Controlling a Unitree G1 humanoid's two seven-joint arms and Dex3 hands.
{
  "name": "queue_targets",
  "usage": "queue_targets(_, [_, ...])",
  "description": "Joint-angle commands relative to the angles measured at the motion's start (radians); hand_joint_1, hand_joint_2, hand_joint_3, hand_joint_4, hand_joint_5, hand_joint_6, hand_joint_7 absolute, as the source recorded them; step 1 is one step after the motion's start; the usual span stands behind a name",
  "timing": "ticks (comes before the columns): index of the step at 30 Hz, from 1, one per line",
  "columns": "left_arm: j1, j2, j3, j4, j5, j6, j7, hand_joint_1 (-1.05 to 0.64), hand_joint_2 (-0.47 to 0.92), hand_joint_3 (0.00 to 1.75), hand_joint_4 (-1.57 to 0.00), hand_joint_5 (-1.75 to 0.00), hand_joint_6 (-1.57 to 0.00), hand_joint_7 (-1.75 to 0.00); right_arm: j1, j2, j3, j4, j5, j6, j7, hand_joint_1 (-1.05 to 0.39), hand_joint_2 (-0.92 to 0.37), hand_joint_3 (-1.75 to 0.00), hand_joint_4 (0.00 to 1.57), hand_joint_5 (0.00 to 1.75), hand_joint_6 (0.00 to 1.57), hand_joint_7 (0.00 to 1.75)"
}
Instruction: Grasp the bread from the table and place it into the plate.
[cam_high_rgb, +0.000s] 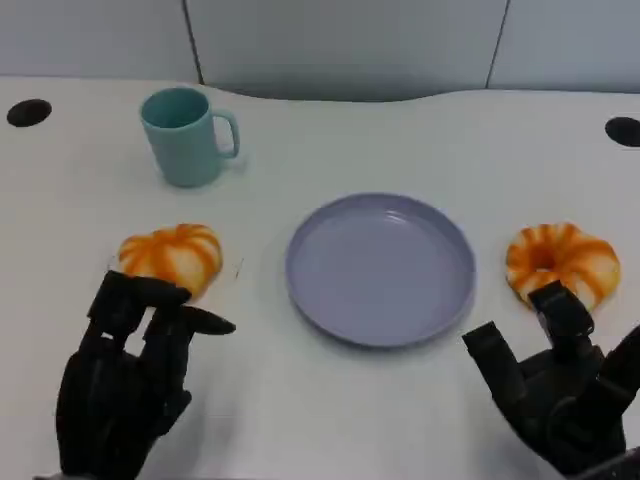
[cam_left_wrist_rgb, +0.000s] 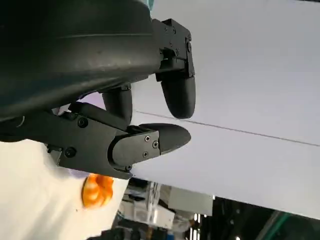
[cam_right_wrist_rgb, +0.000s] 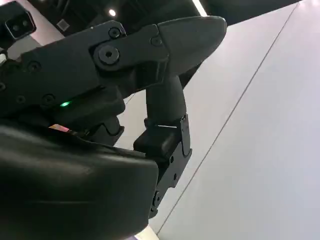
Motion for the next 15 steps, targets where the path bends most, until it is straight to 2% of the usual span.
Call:
queue_targets(1, [-0.079, 0.119, 0.036, -0.038, 0.225, -0.135, 0.088, -0.44, 0.92, 0.51, -0.02, -1.75, -0.11, -1.51, 0.000, -0.005, 0.001, -0.005, -0.007, -0.017, 0.006, -0.62, -0.92, -0.15, 0.92, 1.75, 0.70, 1.75])
queue_targets(2, [-0.139, 0.201, 0.066, -0.078, 0.390, -0.215, 0.142, -0.38, 0.88, 0.26, -0.15, -1.21, -0.28, -1.04, -0.007, -0.004, 0.002, 0.002, -0.011, -0.021, 0.006, -0.61, -0.92, -0.15, 0.92, 1.75, 0.70, 1.75])
queue_targets(3, [-0.193, 0.269, 0.090, -0.093, 0.538, -0.278, 0.204, -0.35, 0.88, 0.11, -0.31, -0.78, -0.48, -0.61, -0.014, -0.003, 0.003, 0.008, -0.015, -0.025, 0.006, -0.60, -0.92, -0.14, 0.92, 1.75, 0.70, 1.75])
queue_targets(4, [-0.228, 0.312, 0.101, -0.094, 0.637, -0.312, 0.256, -0.35, 0.88, 0.06, -0.39, -0.56, -0.57, -0.39, -0.019, -0.003, 0.003, 0.013, -0.018, -0.027, 0.007, -0.60, -0.92, -0.14, 0.92, 1.75, 0.70, 1.75])
queue_targets(5, [-0.238, 0.324, 0.099, -0.083, 0.673, -0.318, 0.287, -0.35, 0.88, 0.03, -0.45, -0.41, -0.63, -0.25, -0.020, -0.003, 0.003, 0.015, -0.019, -0.028, 0.008, -0.60, -0.92, -0.14, 0.92, 1.75, 0.70, 1.75])
queue_targets(6, [-0.245, 0.334, 0.095, -0.075, 0.700, -0.324, 0.314, -0.35, 0.88, 0.01, -0.49, -0.31, -0.67, -0.15, -0.021, -0.003, 0.002, 0.016, -0.020, -0.028, 0.008, -0.60, -0.92, -0.13, 0.92, 1.75, 0.70, 1.75])
queue_targets(8, [-0.293, 0.403, 0.082, -0.036, 0.868, -0.320, 0.427, -0.40, 0.85, 0.00, -0.50, -0.24, -0.68, -0.08, -0.027, -0.005, -0.003, 0.024, -0.015, -0.025, 0.011, -0.60, -0.92, -0.13, 0.92, 1.75, 0.70, 1.75])
queue_targets(15, [-0.336, 0.504, 0.003, 0.038, 1.061, -0.314, 0.653, -0.44, 0.83, 0.00, -0.53, -0.15, -0.68, -0.03, -0.036, -0.006, -0.007, 0.036, -0.011, -0.027, 0.015, -0.60, -0.92, -0.11, 0.92, 1.75, 0.70, 1.75])
